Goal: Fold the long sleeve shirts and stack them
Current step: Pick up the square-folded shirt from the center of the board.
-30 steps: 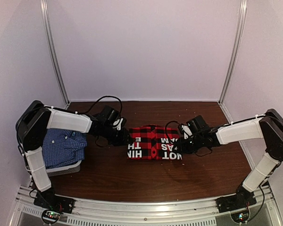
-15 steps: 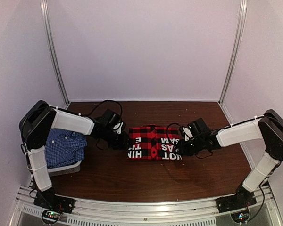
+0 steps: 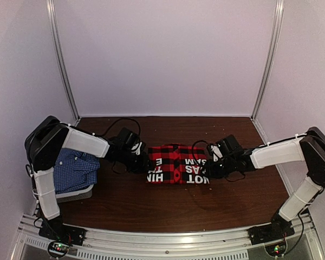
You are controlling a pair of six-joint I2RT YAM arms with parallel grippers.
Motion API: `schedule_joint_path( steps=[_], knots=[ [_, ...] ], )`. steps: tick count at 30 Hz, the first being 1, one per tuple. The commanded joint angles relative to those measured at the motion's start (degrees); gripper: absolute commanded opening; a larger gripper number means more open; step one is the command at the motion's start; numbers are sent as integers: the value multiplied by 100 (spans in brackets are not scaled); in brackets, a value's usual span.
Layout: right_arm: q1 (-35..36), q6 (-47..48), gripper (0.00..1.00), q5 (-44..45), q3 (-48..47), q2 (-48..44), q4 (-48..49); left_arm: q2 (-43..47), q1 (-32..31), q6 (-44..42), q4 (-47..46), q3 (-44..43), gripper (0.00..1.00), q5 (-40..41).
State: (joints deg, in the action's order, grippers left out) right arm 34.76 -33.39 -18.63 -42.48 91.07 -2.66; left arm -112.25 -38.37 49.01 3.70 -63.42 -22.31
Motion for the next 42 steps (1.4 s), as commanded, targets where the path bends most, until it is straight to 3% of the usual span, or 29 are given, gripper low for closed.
schedule_joint_path(
  steps=[1,4,8,23,34,42],
  knots=[
    [26,28,30,225,-54,-205,-129,-224,-30,293,-326,119,24,-257],
    [30,42,30,288,-74,-241,-184,-234,-30,364,-522,75,9,-295],
    [27,60,30,420,-123,-285,-272,-166,-30,372,-474,-37,0,-242],
    [199,58,30,486,-811,-187,-520,834,156,-735,1488,-355,0,271],
    [914,-253,25,344,-2157,1195,-250,1722,695,-1653,2721,-595,0,194],
    [1366,-601,24,18,-3055,2345,-36,1918,848,-1973,3269,-1403,0,270]
  ],
)
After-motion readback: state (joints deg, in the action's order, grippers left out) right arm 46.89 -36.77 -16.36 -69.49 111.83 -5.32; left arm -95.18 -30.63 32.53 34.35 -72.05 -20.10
